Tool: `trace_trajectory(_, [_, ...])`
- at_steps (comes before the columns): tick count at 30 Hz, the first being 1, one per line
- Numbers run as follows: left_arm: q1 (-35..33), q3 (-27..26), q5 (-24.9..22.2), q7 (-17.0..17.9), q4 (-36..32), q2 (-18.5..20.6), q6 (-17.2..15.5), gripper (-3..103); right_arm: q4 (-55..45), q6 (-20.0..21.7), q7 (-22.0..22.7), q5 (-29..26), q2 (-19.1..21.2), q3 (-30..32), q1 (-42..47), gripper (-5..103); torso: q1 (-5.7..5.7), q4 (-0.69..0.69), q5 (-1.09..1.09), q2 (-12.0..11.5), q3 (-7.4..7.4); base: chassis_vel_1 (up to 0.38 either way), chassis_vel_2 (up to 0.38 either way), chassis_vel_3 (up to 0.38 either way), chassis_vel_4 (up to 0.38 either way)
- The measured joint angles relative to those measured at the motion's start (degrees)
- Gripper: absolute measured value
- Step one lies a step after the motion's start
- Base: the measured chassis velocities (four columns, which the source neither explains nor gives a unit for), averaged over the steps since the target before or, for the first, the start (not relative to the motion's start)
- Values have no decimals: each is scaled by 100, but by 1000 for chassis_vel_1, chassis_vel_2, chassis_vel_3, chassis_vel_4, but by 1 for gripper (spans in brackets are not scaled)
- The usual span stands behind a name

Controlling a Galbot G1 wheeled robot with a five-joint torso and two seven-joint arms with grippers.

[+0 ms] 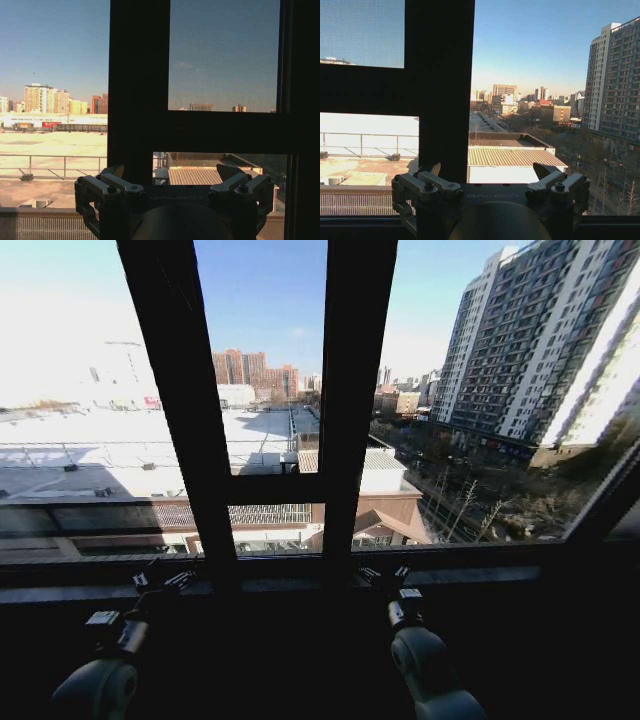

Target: Open the curtains by pulling them apart, changing their state from closed to fully open.

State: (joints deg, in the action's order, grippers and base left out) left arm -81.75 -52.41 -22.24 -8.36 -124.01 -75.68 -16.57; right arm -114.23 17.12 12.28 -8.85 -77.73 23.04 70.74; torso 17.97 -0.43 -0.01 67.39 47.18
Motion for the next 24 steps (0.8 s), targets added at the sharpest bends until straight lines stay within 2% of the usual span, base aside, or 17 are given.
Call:
trace_trajectory(5, [-28,0,0,3,-46,-13,0,100,-20,-15,9,-71,18,10,24,100,2,-2,4,-1,1,-14,-355,4,343])
trace_trajectory(11, [-78,-9,0,7,-91,-44,0,100,-35,-23,15,-105,37,19,35,100,3,-1,2,-1,1,143,-296,-110,284])
trace_trajectory(24, [-154,17,82,8,-141,-127,22,100,-37,-35,16,-179,44,154,95,100,0,-1,2,0,0,323,-371,-326,374])
